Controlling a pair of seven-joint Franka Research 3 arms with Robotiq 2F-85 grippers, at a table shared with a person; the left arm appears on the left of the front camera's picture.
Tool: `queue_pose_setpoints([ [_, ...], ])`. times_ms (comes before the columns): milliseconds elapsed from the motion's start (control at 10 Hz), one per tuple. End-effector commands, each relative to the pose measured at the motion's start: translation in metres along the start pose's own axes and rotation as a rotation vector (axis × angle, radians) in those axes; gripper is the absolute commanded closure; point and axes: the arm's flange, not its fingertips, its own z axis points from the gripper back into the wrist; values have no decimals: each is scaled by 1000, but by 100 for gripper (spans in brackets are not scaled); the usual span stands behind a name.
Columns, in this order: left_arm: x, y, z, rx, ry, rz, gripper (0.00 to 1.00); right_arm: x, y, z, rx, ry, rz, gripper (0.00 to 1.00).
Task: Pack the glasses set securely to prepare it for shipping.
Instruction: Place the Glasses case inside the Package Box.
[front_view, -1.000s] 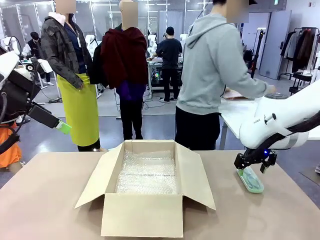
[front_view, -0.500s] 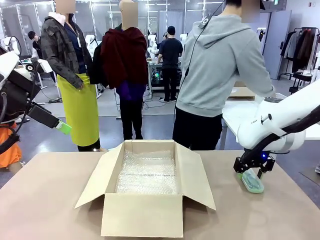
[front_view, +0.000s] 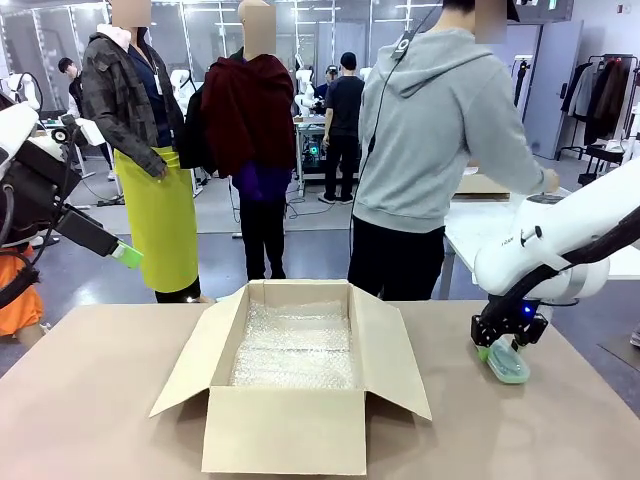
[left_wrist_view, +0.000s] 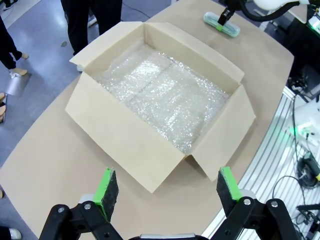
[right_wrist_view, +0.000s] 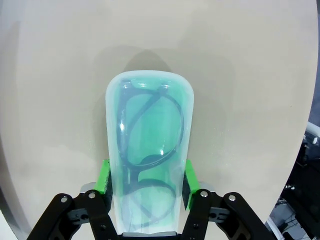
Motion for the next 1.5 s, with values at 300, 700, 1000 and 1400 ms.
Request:
queue_pose_setpoints([
  [300, 2, 2, 3, -5, -5, -4, 0, 8, 22, 85, 69, -79, 137, 75],
  [700, 2, 2, 3, -5, -5, -4, 0, 7, 78, 162, 82, -157, 414, 75],
  [1000, 2, 2, 3, -5, -5, -4, 0, 20, 152, 194, 172, -122, 988, 75],
  [1400, 2, 2, 3, -5, -5, -4, 0, 54, 279, 179, 149, -45, 1278, 75],
])
